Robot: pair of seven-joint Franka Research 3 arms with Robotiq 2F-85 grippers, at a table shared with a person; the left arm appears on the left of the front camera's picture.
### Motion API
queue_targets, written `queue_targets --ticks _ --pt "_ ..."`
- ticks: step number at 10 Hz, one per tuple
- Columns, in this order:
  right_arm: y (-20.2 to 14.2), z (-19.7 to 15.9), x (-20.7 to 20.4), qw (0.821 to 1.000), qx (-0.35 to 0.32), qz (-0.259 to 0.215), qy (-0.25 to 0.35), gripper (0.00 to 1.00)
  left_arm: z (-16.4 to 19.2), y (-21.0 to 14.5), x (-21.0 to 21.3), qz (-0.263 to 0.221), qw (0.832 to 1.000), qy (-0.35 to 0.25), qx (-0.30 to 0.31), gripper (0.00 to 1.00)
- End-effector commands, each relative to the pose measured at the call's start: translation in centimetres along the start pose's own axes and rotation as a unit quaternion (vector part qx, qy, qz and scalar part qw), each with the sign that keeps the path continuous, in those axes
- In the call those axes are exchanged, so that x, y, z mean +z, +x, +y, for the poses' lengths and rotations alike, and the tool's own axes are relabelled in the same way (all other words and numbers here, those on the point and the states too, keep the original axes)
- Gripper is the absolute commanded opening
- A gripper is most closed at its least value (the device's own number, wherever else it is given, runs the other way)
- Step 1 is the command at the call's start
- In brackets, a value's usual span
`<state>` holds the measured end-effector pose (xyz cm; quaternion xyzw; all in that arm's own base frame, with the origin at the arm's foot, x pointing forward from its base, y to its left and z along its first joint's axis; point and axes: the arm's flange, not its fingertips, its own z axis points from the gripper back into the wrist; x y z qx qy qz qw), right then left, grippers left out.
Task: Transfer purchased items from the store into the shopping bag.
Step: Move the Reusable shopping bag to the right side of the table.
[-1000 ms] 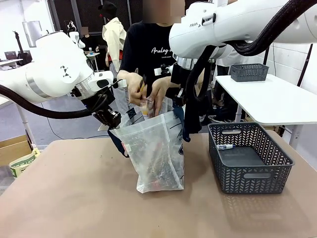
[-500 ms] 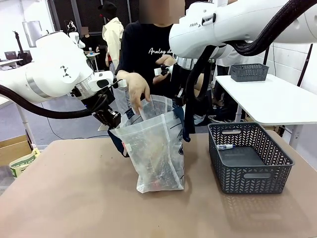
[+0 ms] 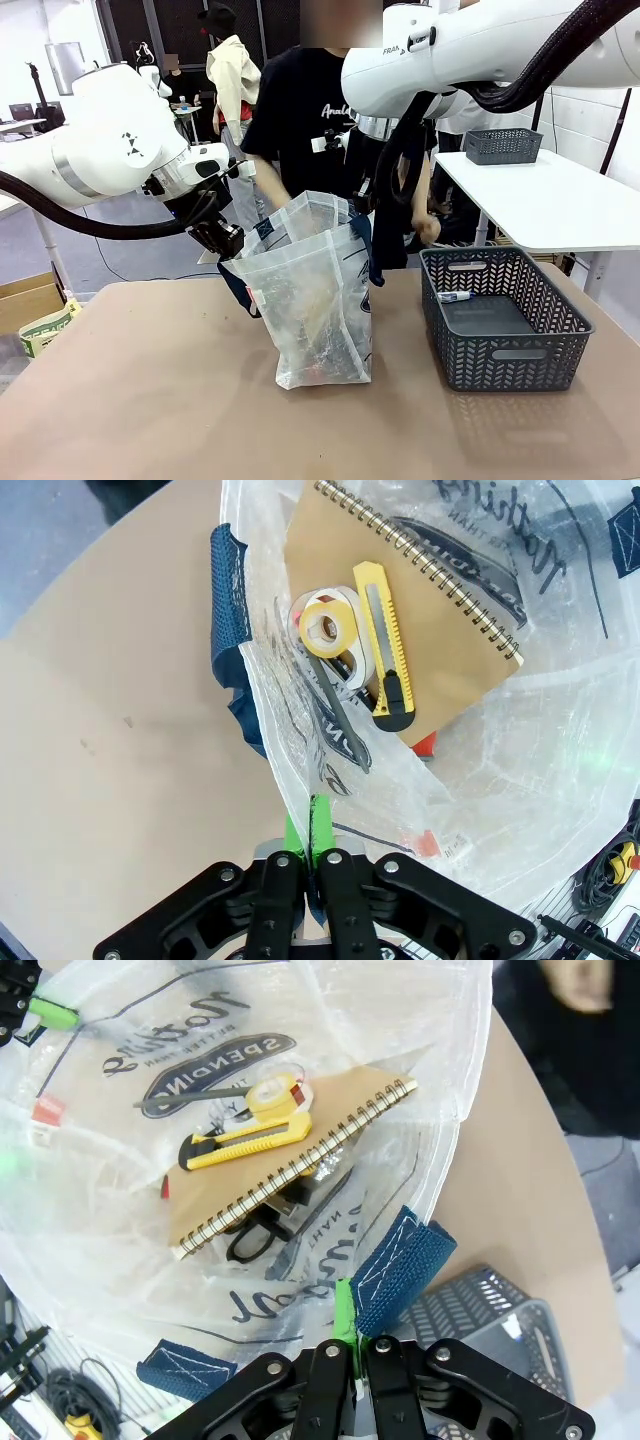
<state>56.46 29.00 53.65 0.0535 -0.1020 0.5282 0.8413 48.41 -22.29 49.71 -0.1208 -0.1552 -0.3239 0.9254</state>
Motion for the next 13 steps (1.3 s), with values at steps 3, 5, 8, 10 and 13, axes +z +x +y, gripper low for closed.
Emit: queue_targets --ticks 3,5,8,10,13 --pt "0.01 -0.07 -0.04 1.000 -0.001 0.001 0.001 0.00 0.00 0.01 0.12 -0.001 1.000 0.002 -0.001 0.00" --pt "0.01 -0.07 -0.04 1.000 -0.001 0.001 0.001 0.00 0.00 0.01 0.12 -0.001 1.000 0.002 -0.001 0.00" --pt "0.01 -0.07 -0.04 1.000 -0.001 0.001 0.001 0.00 0.00 0.01 0.12 -0.001 1.000 0.002 -0.001 0.00" --pt "0.01 -0.07 -0.04 1.000 -0.001 0.001 0.001 0.00 0.00 0.01 0.12 -0.001 1.000 0.002 -0.001 0.00" --pt "0.01 -0.07 -0.04 1.000 -0.001 0.001 0.001 0.00 0.00 0.01 0.12 -0.001 1.000 0.002 -0.001 0.00"
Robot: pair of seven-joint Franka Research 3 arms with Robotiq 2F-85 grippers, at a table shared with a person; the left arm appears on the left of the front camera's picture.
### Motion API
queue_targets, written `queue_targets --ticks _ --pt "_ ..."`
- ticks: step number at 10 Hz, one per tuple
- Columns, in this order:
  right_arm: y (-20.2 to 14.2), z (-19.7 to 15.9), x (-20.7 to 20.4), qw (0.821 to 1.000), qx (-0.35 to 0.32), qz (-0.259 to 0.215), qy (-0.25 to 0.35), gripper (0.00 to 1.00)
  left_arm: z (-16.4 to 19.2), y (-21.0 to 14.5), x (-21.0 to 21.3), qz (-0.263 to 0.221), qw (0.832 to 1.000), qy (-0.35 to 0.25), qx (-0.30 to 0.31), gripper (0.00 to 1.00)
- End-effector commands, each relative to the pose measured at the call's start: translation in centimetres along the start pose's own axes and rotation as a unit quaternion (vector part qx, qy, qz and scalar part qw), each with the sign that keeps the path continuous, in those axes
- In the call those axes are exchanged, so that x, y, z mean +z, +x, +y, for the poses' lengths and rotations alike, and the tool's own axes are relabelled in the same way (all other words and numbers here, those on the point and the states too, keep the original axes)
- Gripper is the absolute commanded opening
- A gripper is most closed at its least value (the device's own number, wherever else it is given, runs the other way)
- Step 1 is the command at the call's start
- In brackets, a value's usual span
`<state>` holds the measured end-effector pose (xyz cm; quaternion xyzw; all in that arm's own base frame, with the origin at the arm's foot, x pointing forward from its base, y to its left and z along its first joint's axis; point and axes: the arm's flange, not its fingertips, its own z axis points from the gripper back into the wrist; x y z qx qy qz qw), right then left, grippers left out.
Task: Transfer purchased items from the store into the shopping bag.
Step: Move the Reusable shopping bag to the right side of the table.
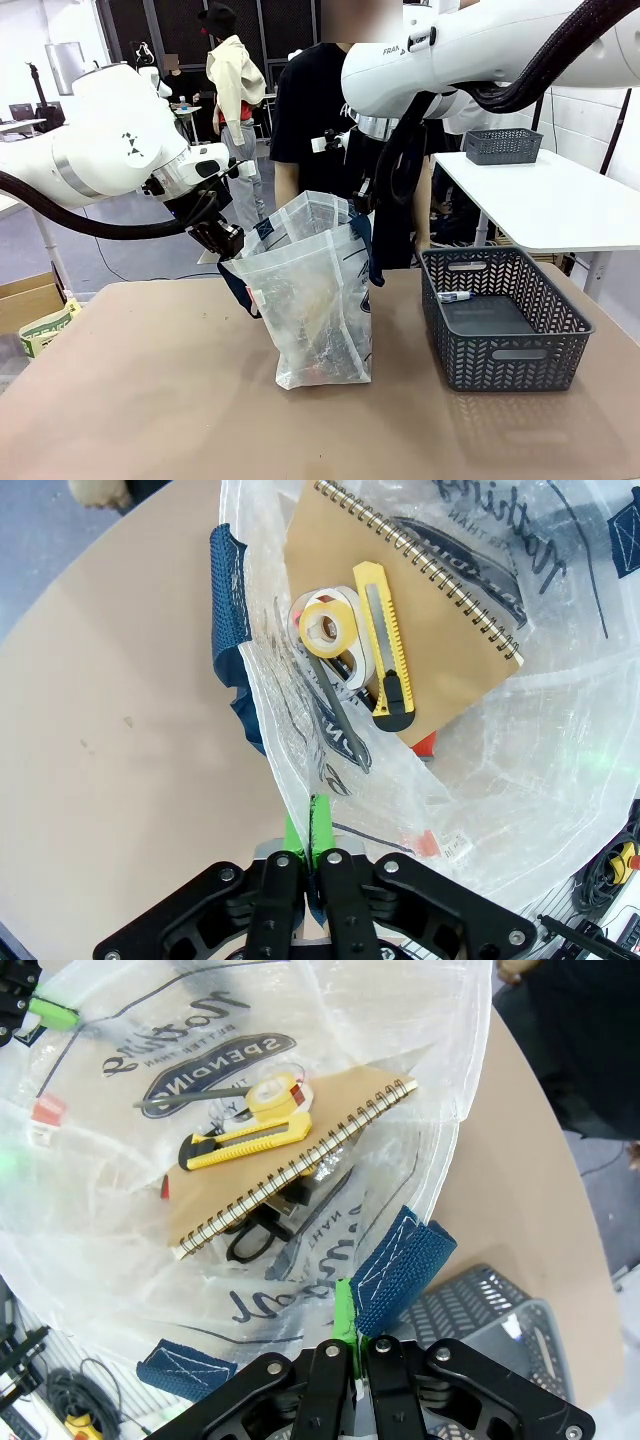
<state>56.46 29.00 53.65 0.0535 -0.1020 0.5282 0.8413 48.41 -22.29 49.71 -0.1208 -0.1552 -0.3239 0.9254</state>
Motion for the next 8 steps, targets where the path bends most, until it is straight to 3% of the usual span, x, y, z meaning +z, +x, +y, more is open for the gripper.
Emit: queue_targets --ticks 1,8 --pt "0.01 -0.07 -0.04 1.000 -0.001 0.001 0.001 0.00 0.00 0.01 0.12 -0.001 1.000 0.002 -0.001 0.00" --pt "0.01 -0.07 -0.04 1.000 -0.001 0.001 0.001 0.00 0.00 0.01 0.12 -0.001 1.000 0.002 -0.001 0.00"
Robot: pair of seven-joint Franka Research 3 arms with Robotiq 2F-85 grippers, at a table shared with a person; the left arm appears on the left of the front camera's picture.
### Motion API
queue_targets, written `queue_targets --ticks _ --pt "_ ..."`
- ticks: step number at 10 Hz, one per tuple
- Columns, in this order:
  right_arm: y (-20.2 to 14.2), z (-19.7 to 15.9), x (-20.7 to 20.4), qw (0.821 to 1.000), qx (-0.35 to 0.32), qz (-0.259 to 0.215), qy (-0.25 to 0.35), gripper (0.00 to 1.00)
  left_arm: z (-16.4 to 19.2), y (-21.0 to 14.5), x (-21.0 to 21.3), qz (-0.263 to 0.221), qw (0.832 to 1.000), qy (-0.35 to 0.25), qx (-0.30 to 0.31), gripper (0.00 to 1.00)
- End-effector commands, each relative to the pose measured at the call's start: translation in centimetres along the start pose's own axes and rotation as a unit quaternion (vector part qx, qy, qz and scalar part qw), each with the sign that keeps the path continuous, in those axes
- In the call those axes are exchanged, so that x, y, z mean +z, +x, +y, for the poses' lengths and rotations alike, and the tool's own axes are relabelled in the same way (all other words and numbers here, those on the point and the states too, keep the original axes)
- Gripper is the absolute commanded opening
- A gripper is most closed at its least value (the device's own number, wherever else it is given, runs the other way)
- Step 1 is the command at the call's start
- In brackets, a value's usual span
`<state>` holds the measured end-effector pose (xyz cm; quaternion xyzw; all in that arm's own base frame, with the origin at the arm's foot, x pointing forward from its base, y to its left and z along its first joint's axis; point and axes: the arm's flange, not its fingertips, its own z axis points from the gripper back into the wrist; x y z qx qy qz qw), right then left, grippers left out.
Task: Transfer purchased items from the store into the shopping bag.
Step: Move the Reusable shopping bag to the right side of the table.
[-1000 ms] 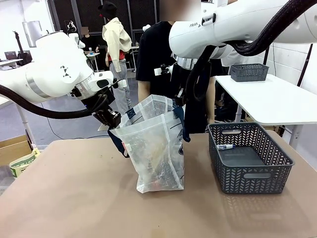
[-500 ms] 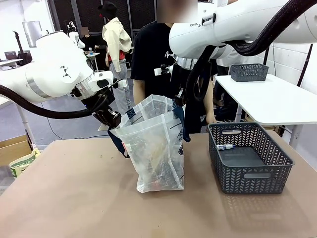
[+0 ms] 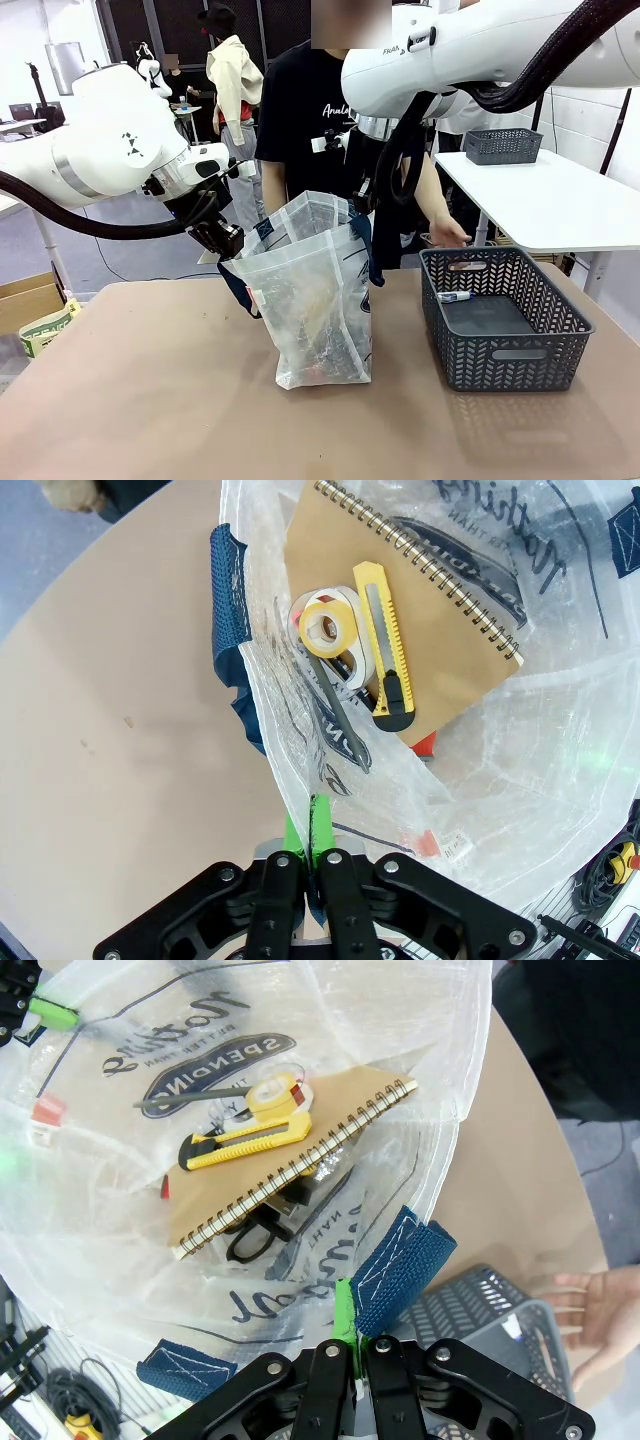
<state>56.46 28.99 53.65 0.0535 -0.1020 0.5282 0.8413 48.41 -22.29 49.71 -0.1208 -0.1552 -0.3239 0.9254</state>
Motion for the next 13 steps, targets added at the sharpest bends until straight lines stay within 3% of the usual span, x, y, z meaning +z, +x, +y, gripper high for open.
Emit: queue_targets --ticks 1,13 --pt "0.01 -0.07 -0.04 1.000 -0.001 0.001 0.001 0.00 0.00 0.01 0.12 -0.001 1.000 0.002 -0.001 0.00" --pt "0.01 -0.07 -0.04 1.000 -0.001 0.001 0.001 0.00 0.00 0.01 0.12 -0.001 1.000 0.002 -0.001 0.00"
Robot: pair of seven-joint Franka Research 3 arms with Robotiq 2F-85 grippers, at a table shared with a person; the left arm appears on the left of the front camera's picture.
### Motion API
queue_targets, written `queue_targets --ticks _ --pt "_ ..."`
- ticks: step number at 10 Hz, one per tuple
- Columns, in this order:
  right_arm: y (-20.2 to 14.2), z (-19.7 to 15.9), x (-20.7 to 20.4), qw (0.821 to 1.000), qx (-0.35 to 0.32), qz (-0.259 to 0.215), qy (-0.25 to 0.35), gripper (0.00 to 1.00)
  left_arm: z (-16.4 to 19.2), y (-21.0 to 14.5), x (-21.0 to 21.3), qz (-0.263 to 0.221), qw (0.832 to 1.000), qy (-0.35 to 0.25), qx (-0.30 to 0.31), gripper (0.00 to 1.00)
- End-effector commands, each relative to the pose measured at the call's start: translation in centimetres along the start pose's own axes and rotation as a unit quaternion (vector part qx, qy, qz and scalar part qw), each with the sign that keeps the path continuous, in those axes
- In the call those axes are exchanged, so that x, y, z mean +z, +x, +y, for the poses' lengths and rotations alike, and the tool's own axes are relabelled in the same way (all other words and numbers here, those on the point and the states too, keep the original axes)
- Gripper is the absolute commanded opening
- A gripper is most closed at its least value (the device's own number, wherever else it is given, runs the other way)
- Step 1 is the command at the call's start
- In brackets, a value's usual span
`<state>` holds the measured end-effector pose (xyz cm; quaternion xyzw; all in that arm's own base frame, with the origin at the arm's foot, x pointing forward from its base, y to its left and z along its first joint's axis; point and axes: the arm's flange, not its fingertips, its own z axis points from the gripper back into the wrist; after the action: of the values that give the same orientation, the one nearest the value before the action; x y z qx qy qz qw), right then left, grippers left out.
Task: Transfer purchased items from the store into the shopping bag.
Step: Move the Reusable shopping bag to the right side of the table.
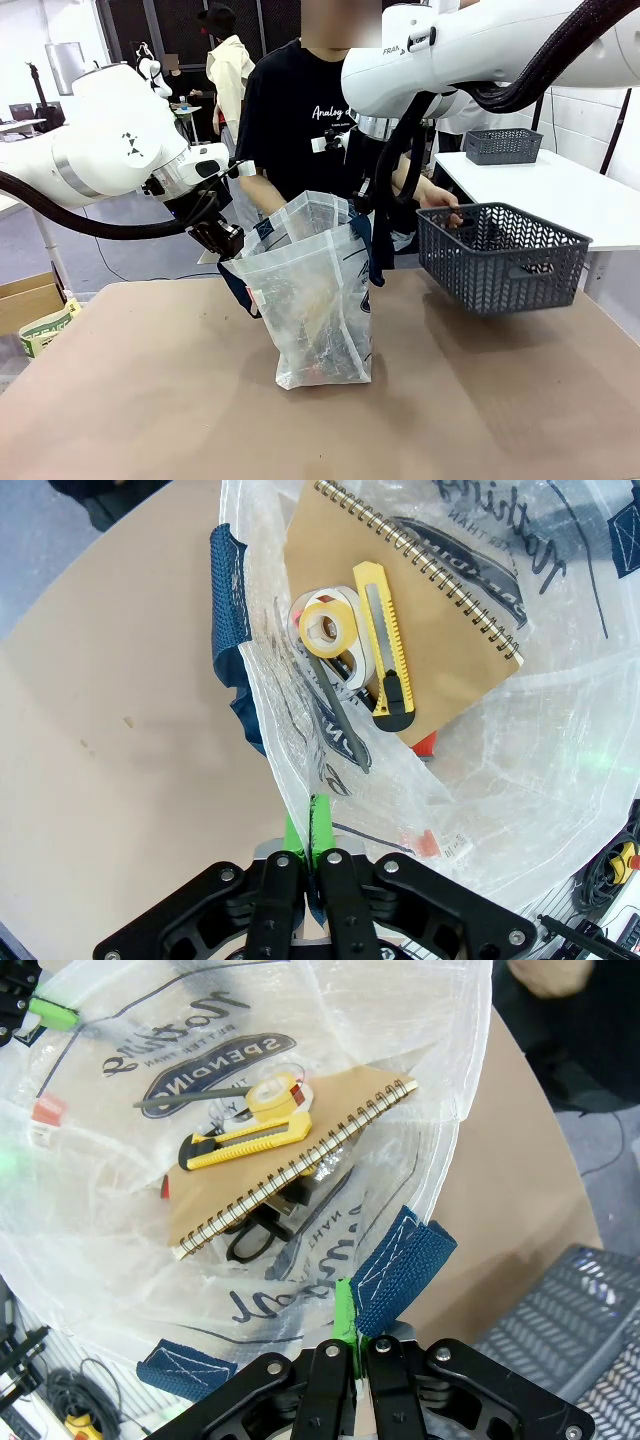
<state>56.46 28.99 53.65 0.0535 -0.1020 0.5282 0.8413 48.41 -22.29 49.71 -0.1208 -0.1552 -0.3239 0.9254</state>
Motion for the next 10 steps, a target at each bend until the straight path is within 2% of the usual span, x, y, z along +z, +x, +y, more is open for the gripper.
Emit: queue_targets --ticks 1,3,4,5,7,8,9,10 --pt "0.0 -0.1 0.0 1.000 -0.001 0.001 0.001 0.00 0.0 0.0 0.0 0.000 1.000 0.000 0.000 0.00" --pt "0.0 0.0 0.0 1.000 -0.013 -0.017 0.007 0.00 -0.1 0.3 -0.3 -0.004 1.000 -0.002 0.001 0.00" --pt "0.1 0.0 0.0 0.998 -0.043 -0.034 0.027 0.00 0.0 0.5 -0.2 -0.007 1.000 -0.009 0.005 0.00" --pt "0.1 0.1 0.0 0.996 -0.062 -0.033 0.048 0.00 0.0 0.6 -0.2 -0.009 1.000 -0.011 0.008 0.00" --pt "0.4 0.0 0.2 0.986 -0.156 -0.026 0.050 0.00 -0.2 1.0 -0.3 -0.006 1.000 -0.008 0.004 0.00" --pt "0.5 -0.1 0.2 0.984 -0.172 -0.014 0.051 0.00 -0.3 1.2 -0.3 -0.005 1.000 -0.005 0.002 0.00" --pt "0.5 -0.3 0.1 0.982 -0.186 -0.002 0.046 0.00 -0.5 1.3 -0.1 -0.004 1.000 -0.004 0.000 0.00" --pt "-0.1 0.0 0.0 0.989 -0.138 -0.020 0.041 0.00 -0.5 1.3 0.4 -0.006 1.000 -0.002 -0.009 0.00"
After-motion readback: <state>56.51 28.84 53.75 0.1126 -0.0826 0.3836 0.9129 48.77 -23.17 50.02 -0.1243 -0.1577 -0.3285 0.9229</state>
